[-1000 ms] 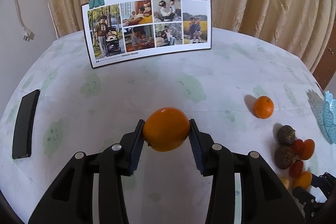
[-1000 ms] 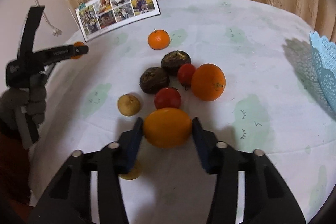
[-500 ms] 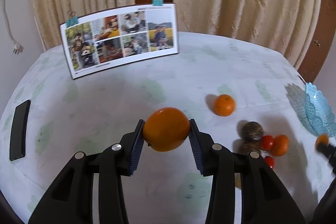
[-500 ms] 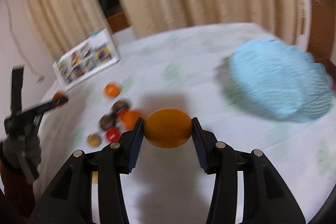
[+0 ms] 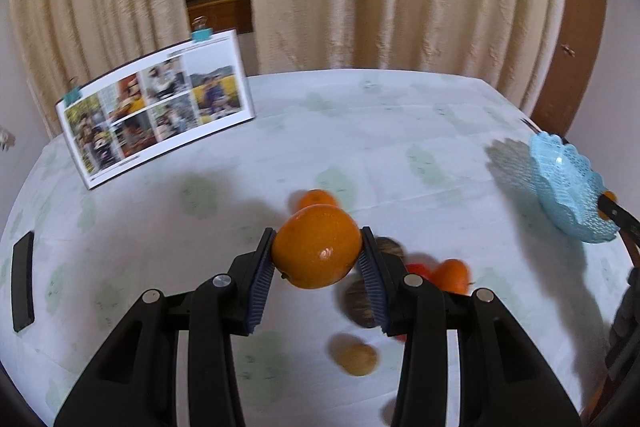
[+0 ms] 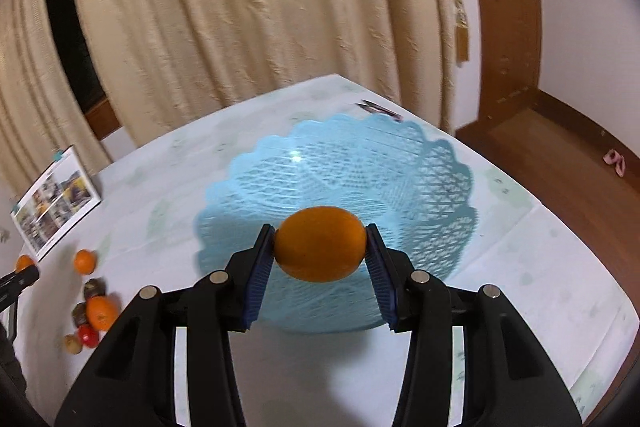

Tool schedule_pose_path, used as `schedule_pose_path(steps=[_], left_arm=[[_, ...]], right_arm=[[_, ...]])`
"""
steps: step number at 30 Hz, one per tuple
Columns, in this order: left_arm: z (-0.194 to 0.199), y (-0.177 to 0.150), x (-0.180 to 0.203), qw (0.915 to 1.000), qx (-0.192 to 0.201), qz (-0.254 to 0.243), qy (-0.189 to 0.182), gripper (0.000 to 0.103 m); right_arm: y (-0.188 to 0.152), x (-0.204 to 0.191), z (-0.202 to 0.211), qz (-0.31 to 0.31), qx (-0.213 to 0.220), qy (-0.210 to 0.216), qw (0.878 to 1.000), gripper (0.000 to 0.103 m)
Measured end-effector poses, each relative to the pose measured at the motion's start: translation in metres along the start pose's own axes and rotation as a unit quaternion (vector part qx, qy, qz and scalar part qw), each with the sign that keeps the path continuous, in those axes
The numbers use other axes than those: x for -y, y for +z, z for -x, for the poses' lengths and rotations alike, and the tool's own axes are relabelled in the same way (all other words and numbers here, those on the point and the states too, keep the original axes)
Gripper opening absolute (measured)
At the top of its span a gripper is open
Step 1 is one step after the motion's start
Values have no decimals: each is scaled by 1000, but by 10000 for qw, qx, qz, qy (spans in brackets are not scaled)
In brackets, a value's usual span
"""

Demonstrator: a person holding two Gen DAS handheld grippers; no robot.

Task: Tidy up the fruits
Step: 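Drop the small orange into the basket with the right tool while the left tool holds its orange, then lower the large orange into the blue basket and open the left tool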

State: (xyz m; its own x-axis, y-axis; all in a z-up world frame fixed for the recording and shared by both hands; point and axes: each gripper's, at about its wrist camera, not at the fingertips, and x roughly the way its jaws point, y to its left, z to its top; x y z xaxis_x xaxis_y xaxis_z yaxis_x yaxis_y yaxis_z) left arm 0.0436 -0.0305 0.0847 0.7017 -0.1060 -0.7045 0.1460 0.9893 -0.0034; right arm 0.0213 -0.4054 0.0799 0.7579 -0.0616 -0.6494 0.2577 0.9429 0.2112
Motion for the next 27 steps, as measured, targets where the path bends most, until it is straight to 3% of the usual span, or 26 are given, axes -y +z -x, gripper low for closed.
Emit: schedule_pose_path(steps=[6,8,9,20,22,27], left_arm=[[0,8,42,9994,3,-285,-200,42],[-2,12,59,9988,-8,-402,-273,42],[-3,13,66,9985,-12,-454,-310,42],[-16,27,162,9908,-44,-1038,-862,42],[-21,29,180,9887,-77,-1121,-989,42],[-32,32,218,9831,-158,-1302,-1277,42]], right_arm=[[-4,26,-5,-203,40,-35,9998,47],[-6,29,-2,-228,125,-67,9996,56],[-6,33,-1,-265,198,-88,9994,61],[-15,37,31,-378,1429,-617,9871,62],[-16,39,35,-434,1543,-676,9848,67],[-14,47,35,-611,1529,-722,9837,67]])
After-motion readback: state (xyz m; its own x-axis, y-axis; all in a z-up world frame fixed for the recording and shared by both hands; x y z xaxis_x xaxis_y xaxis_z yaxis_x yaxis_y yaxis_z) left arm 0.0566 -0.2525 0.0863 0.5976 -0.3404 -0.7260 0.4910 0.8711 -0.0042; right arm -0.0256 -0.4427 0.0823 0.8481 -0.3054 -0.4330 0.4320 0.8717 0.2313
